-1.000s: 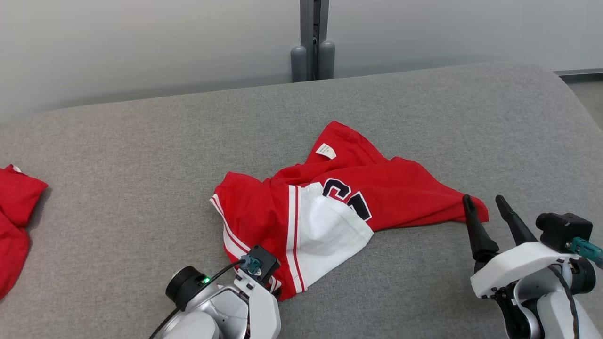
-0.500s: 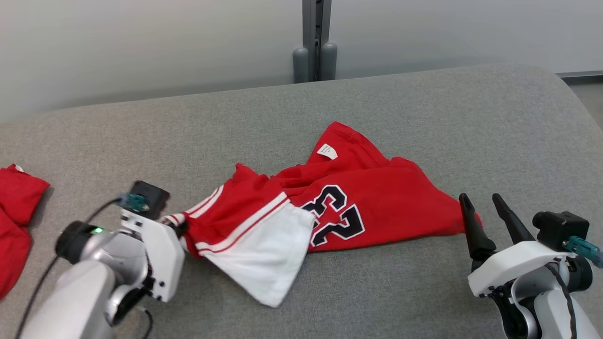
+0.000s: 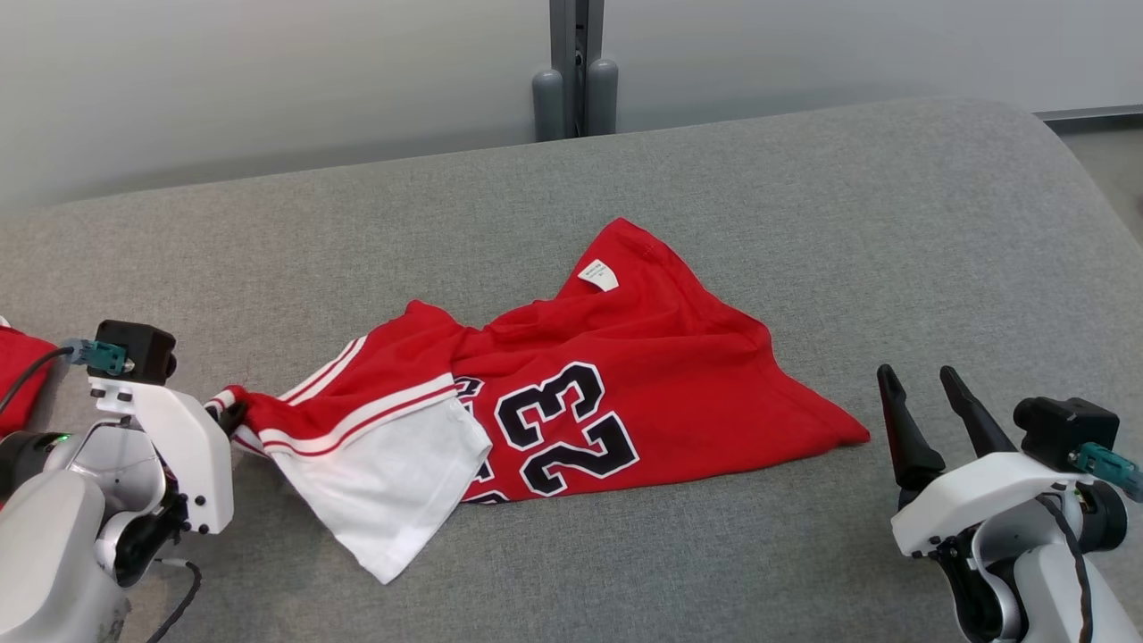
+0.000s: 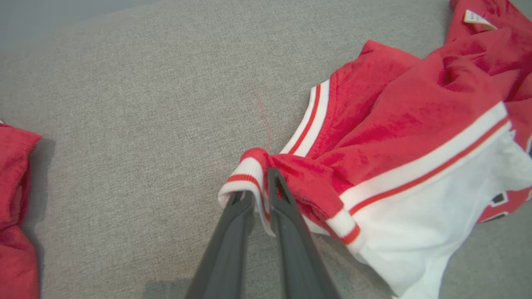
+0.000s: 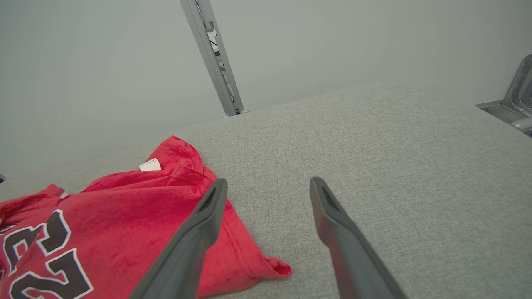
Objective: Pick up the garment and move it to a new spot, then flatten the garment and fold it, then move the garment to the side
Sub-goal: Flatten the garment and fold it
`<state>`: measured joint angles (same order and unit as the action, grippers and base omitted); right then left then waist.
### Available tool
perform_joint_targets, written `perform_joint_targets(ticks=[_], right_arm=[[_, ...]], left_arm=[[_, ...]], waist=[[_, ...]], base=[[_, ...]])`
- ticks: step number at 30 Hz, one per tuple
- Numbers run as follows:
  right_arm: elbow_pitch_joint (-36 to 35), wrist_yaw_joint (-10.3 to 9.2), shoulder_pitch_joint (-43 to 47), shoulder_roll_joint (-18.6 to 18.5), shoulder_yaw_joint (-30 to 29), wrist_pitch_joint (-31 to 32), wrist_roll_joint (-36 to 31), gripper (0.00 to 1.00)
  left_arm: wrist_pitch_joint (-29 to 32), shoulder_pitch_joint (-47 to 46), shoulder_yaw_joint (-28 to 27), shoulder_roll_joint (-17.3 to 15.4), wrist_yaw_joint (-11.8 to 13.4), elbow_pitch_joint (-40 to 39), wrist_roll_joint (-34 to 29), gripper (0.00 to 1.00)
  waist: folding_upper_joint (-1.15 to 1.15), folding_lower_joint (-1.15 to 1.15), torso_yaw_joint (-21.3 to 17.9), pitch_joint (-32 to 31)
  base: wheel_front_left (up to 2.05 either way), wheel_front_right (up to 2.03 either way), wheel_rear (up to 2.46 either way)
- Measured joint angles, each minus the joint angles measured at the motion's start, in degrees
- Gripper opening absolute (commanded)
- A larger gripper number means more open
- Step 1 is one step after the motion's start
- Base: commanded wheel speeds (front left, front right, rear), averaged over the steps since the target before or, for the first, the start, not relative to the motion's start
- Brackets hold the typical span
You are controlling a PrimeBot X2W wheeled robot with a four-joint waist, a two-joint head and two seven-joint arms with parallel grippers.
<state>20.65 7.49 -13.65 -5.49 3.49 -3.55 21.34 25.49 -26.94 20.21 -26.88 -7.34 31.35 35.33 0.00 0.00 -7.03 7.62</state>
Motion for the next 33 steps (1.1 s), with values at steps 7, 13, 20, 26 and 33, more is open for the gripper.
perform_joint_targets(ticks=[7,13,20,26,33], right_arm=[[0.7,0.0,0.0,0.1,0.1,-0.5,0.0,1.0],[0.6,0.0,0.1,0.1,0.1,-0.8,0.0,1.0],[0.1,0.0,1.1,0.2,0.2,-0.7,0.0,1.0],[-0.5,0.0,1.1,0.1,0.1,-0.5,0.0,1.0],[-1.1,0.0,1.1,-0.2,0.1,0.1,-0.2,1.0]], left_arm=[[-5.4,-0.6,3.2,-0.4,-0.1,-0.1,2.0,1.0],[-10.3,0.1,2.1,-1.6,1.1,-4.5,1.7,1.0],[-11.0,8.7,1.1,0.2,6.6,-15.5,3.2,1.0],[-11.4,16.2,2.2,5.0,12.8,-21.1,3.7,1.0],[-8.1,18.8,5.4,8.6,14.7,-19.7,4.9,1.0]], waist=[[0.0,0.0,0.9,-0.8],[0.0,0.0,2.3,-2.1],[0.0,0.0,4.2,-3.0],[0.0,0.0,4.7,-2.6],[0.0,0.0,4.5,-1.7]], base=[[0.0,0.0,0.0],[0.0,0.0,0.0],[0.0,0.0,0.0],[0.0,0.0,0.0],[0.0,0.0,0.0]])
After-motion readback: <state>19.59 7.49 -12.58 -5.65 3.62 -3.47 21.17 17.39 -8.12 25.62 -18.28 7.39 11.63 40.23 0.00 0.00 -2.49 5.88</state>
